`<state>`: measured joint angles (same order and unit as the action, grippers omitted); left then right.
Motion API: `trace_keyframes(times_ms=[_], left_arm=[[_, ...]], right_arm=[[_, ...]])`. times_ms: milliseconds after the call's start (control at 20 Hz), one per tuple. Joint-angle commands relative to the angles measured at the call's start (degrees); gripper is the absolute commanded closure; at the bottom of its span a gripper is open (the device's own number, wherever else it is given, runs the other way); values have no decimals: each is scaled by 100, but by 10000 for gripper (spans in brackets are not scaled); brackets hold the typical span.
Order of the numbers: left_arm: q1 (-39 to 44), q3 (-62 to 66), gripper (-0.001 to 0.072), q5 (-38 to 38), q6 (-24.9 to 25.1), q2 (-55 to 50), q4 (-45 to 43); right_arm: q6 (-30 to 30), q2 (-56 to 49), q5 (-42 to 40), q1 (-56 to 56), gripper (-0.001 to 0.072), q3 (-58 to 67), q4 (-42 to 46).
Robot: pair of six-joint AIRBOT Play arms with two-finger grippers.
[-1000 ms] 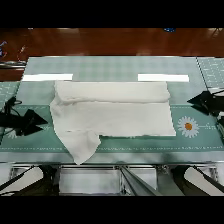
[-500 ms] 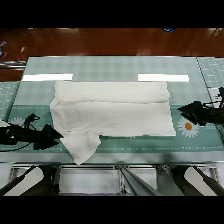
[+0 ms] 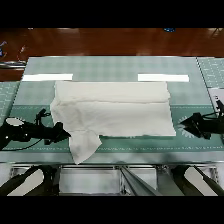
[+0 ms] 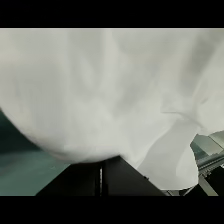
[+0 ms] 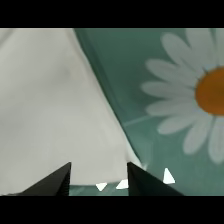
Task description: Fold the shirts.
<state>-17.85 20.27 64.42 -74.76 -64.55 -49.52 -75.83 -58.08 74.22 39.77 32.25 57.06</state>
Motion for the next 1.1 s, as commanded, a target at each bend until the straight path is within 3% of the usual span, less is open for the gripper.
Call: trace_keyframes(times_ms=[0,450,650,700,800,850,1050], left_arm=[[63,7,688,-111,61,-4,-13],[63,7,688,-92,61,-4,-13],[63,9,688,-96,59,-4,-11],[61,26,688,-96,59,-4,-13],[59,122,688,-44,61,2,-13],[48,216,688,9,61,0,-15],[-275,1010,688,546,184,42,-11]], right_arm=[[-240,2,267,-111,304,-426,372],[-254,-601,-269,-575,304,-531,146],[-254,-942,-1021,-1145,305,-444,-481],[-254,-1005,-1158,-1263,332,-380,-568],[-87,-1049,-1196,-1436,598,-199,-767],[223,-1049,-1027,-1475,684,-68,-859],[509,-785,-339,-1366,685,516,-708]])
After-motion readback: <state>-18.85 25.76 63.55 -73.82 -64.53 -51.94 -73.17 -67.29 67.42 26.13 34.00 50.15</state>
